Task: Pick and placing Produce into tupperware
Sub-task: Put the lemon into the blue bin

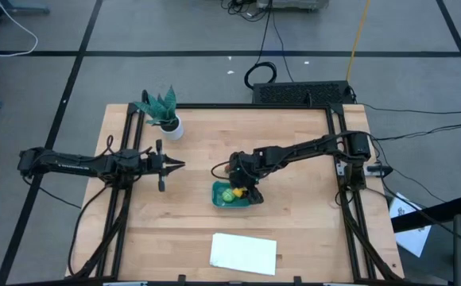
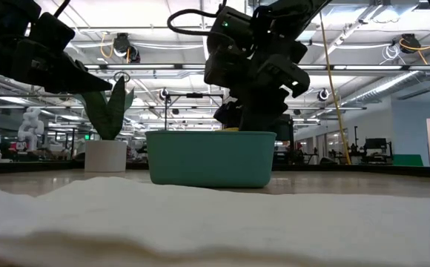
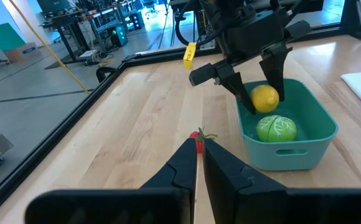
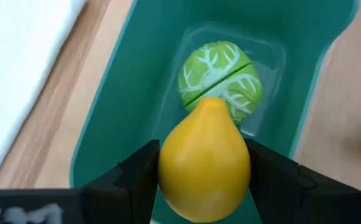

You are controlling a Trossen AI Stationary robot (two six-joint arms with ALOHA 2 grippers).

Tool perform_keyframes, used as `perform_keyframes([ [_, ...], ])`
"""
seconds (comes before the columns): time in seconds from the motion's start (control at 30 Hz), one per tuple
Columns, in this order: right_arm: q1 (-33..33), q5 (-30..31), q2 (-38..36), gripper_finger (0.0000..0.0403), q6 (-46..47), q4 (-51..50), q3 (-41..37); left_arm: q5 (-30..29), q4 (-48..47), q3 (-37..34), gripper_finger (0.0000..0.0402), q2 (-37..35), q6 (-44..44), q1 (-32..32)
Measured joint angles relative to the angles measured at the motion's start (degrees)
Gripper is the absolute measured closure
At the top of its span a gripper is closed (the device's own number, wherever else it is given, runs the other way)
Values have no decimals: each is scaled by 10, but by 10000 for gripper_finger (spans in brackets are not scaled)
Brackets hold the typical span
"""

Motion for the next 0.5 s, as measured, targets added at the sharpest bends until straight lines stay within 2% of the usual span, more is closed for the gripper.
perform_keyframes([
  [0.5,1,-2,7,204,-35,1,0,0,0,0,369,0,0,0],
])
